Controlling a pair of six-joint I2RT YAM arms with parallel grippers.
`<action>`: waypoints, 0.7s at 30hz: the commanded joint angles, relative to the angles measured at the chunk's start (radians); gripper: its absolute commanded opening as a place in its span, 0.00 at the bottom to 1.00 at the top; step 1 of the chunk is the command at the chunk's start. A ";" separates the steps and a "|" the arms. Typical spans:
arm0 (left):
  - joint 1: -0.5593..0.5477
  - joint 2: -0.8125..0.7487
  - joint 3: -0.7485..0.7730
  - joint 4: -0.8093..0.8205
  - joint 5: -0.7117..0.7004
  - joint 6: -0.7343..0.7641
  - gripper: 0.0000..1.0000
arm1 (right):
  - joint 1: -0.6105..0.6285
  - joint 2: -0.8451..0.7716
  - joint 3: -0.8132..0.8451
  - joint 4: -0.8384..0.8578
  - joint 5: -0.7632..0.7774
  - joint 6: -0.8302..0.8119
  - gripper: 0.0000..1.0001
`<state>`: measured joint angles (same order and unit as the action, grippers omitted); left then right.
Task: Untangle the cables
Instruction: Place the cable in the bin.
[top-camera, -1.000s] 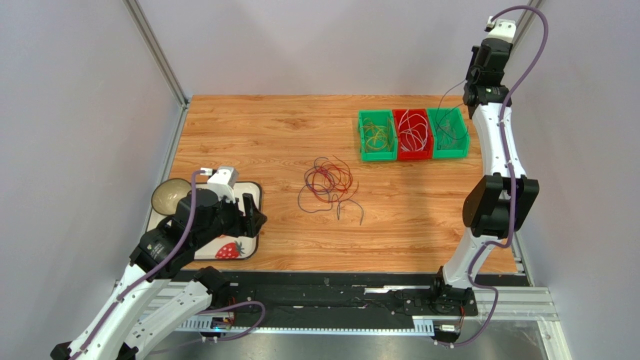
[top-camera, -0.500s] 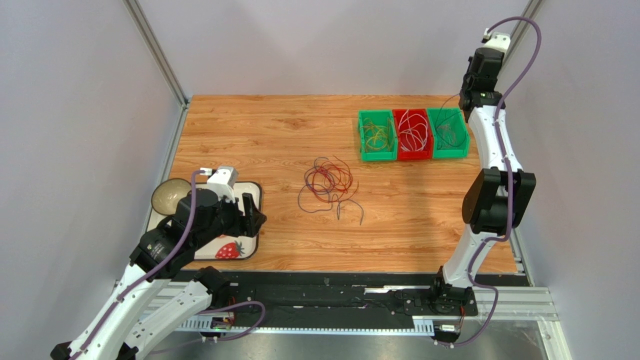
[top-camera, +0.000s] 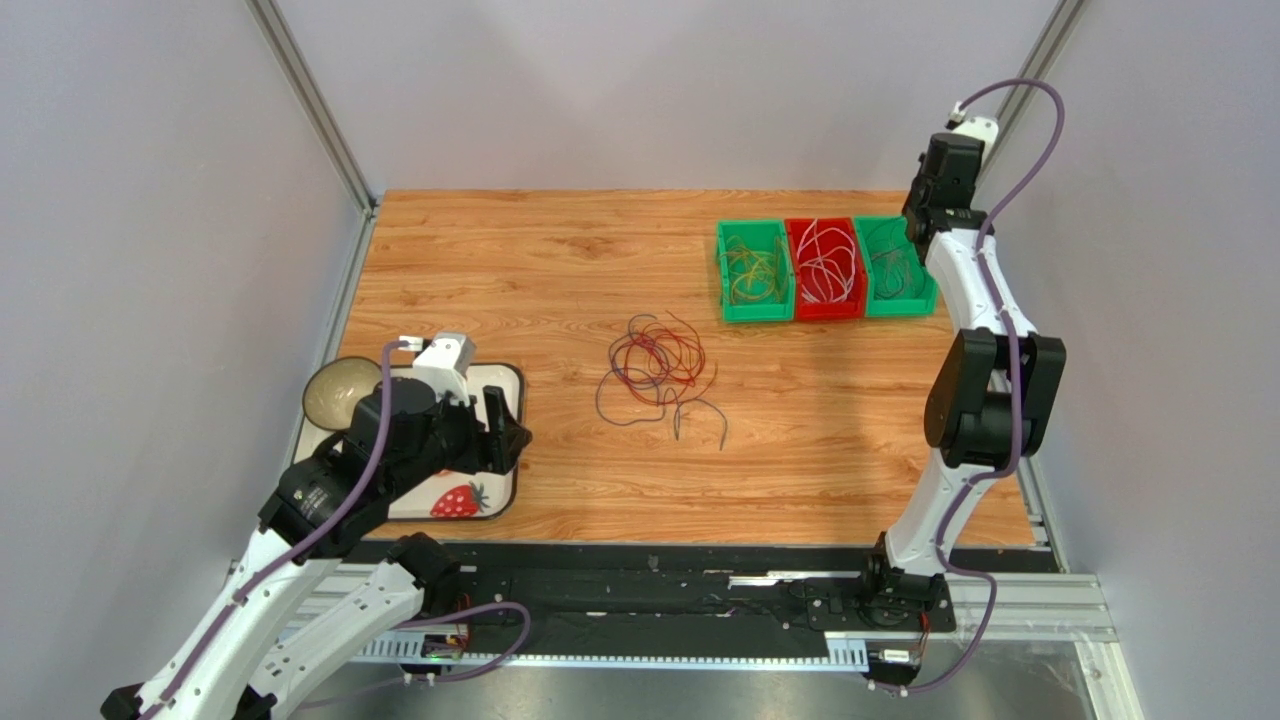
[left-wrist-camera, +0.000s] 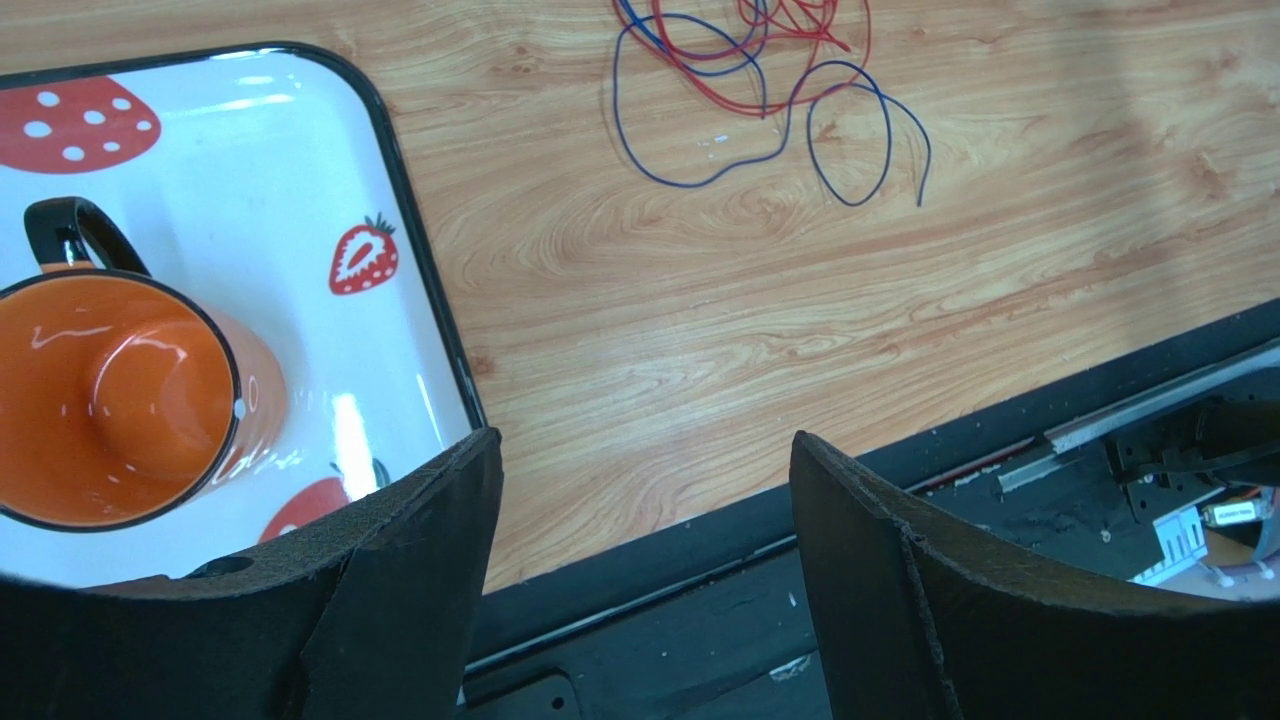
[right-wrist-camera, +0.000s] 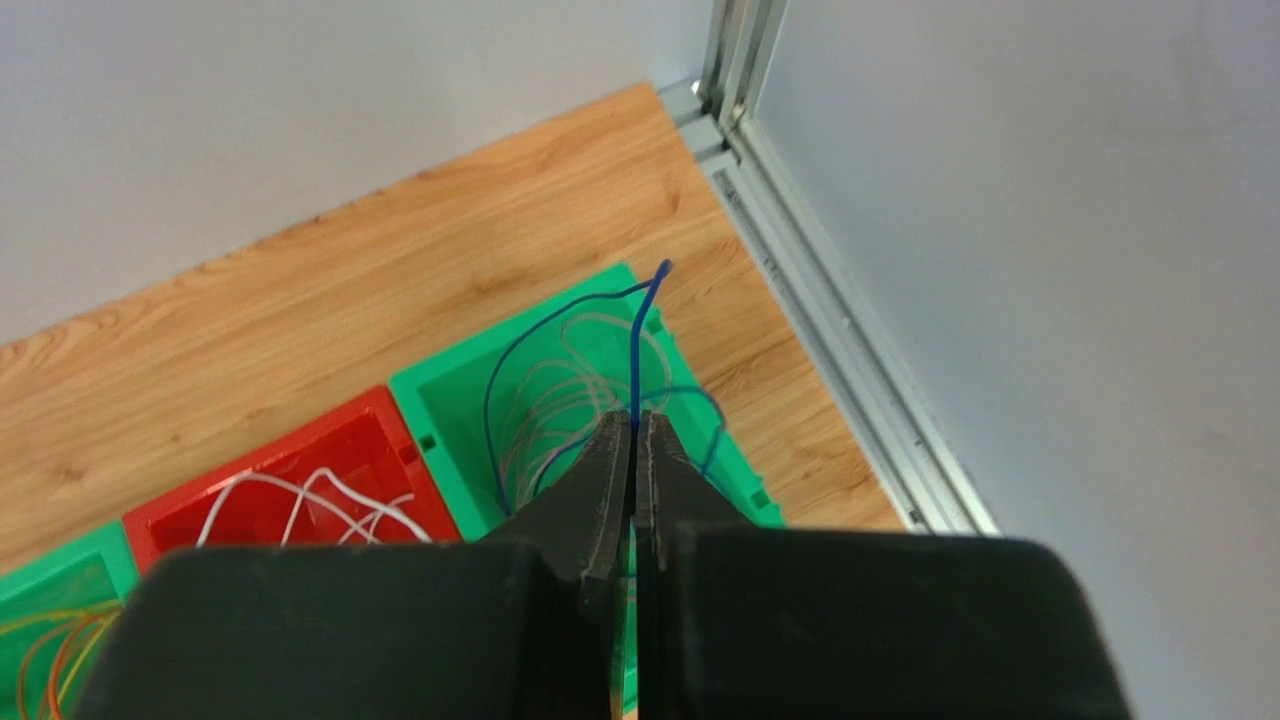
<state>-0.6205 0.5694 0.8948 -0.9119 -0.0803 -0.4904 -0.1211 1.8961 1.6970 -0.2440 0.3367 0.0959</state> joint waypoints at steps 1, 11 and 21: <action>-0.004 -0.011 0.012 0.004 -0.006 -0.007 0.78 | -0.003 -0.048 -0.054 0.022 -0.085 0.082 0.00; -0.004 -0.023 0.012 0.004 -0.007 -0.007 0.78 | -0.003 -0.016 -0.099 0.003 -0.205 0.119 0.00; -0.004 -0.025 0.012 0.004 -0.007 -0.008 0.78 | -0.034 0.066 -0.100 -0.014 -0.366 0.202 0.00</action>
<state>-0.6212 0.5526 0.8948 -0.9142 -0.0807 -0.4900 -0.1253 1.9190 1.5974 -0.2565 0.0551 0.2394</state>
